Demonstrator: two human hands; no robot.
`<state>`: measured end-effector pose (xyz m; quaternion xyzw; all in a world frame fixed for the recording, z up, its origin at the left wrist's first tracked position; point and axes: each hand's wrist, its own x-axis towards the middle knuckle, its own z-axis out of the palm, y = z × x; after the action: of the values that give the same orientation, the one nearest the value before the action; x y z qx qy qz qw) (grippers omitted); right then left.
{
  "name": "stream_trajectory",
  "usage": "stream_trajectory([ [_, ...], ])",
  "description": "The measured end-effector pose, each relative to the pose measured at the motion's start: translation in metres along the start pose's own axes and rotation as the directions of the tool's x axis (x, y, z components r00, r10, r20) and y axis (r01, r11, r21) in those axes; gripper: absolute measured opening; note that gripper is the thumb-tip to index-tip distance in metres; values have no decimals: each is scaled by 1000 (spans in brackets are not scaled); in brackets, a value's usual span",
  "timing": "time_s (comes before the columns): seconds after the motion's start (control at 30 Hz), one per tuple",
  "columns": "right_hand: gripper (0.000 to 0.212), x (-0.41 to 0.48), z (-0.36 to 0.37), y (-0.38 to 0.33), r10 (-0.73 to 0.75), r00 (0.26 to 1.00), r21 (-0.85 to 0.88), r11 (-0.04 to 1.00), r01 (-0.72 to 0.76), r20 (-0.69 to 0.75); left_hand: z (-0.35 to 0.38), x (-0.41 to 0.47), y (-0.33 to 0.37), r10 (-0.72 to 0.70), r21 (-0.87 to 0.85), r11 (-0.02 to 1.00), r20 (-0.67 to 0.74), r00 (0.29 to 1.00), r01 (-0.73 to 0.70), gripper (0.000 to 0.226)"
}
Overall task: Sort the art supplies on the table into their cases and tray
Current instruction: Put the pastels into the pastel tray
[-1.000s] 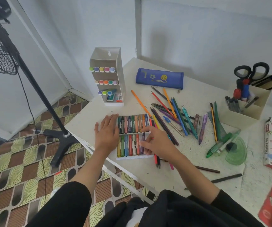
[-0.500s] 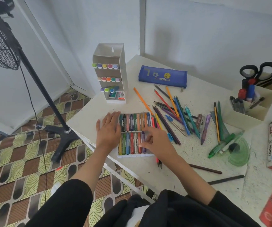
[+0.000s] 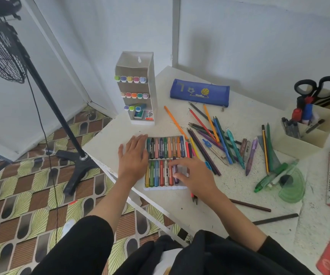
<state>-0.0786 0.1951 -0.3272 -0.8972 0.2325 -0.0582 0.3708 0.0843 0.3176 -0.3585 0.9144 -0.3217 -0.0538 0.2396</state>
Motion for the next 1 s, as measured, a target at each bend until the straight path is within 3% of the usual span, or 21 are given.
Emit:
stream_trajectory([
  [0.17,46,2,-1,4,-35,999,-97,995,31,-36,1,0,-1,3,1,1000,-2,1000,-3,47],
  [0.43,47,7,-4,4,-44,999,-251,967,36,-26,1,1,-1,4,2,1000,3,1000,-4,47],
  [0.73,49,14,-15,-13,-91,991,-458,880,125,95,0,0,-1,9,-1,1000,9,1000,-9,49],
  [1.0,52,13,-11,2,-83,989,-240,964,111,124,0,-1,1,6,2,1000,-4,1000,-6,46],
])
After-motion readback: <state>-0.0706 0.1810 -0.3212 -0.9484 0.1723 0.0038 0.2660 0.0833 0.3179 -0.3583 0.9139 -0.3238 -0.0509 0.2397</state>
